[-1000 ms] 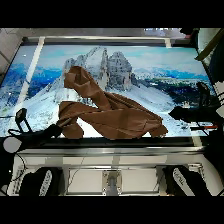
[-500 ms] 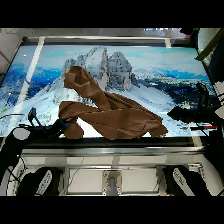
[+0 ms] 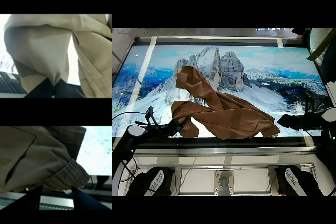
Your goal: Fold the clothes and pants, and hang the long-sleeved shirts on hangers.
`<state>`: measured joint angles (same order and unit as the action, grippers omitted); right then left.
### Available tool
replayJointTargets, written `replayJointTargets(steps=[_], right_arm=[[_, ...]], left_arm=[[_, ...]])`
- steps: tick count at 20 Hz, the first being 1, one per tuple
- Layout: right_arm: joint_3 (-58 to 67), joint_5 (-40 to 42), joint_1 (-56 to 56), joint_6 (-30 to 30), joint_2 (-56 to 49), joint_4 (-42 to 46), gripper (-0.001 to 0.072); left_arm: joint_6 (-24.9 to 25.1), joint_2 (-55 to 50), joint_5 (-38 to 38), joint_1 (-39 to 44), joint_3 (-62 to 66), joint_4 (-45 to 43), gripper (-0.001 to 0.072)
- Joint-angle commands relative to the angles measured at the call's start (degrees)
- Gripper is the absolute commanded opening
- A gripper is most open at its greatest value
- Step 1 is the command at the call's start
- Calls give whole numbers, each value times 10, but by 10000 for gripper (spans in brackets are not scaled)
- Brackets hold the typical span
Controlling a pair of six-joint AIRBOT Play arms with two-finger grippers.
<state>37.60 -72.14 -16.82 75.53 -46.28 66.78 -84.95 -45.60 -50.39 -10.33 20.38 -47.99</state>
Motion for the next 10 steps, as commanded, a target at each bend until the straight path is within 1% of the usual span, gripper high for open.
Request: replayJointTargets(steps=[1,2,4,6,8,10], right_arm=[[-75,71,0,-14,0,-3,539],[-87,97,0,-14,0,-15,549],[-95,108,1,-14,-1,-35,560],[-96,85,1,-15,-1,-32,560],[-95,82,0,-15,0,-24,560],[-89,61,0,-14,4,8,560]], left_arm=[[10,-2,0,-1,0,0,11],[10,-2,0,-1,0,0,11],[10,-2,0,-1,0,0,11],[10,-2,0,-1,0,0,11],[10,-2,0,-1,0,0,11],[10,-2,0,-1,0,0,11]])
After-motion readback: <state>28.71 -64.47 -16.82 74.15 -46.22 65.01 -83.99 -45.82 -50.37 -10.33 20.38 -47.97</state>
